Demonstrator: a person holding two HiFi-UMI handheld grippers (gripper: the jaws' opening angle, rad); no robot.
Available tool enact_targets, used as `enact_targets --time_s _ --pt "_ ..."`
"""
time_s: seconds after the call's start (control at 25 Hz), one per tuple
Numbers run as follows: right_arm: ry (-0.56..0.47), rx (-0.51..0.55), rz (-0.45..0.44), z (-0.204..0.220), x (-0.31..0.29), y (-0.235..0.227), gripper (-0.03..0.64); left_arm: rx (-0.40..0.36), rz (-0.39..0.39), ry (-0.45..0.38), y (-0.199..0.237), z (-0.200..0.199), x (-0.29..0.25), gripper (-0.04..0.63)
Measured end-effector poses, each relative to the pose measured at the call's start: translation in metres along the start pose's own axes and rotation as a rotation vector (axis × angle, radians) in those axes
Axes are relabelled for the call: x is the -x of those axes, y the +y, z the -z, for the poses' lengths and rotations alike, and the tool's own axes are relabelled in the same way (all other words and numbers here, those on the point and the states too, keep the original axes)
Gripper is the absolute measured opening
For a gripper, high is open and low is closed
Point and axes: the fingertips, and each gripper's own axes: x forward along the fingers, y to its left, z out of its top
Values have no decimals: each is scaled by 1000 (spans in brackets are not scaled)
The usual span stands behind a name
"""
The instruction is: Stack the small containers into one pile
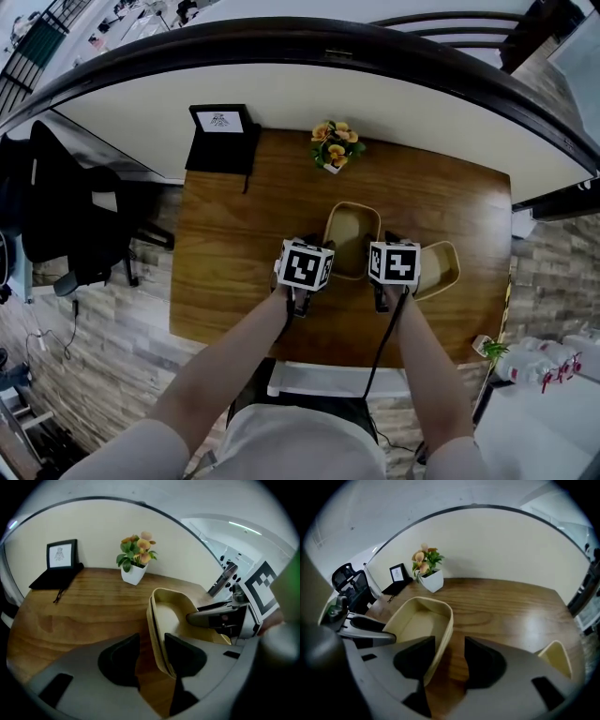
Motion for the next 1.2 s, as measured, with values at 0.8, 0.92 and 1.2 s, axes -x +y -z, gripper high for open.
enact_targets --time_s 0.8,0.92,1.2 --pt "-38 67 -10 -9 41 13 212 -60 42 -15 -5 -8 29 224" --pt "-120 22 -38 -20 78 16 210 -88 41 -73 -13 -24 57 224" --pt "-335 -62 -36 -45 175 10 209 -122 99 -265 -43 -67 128 224"
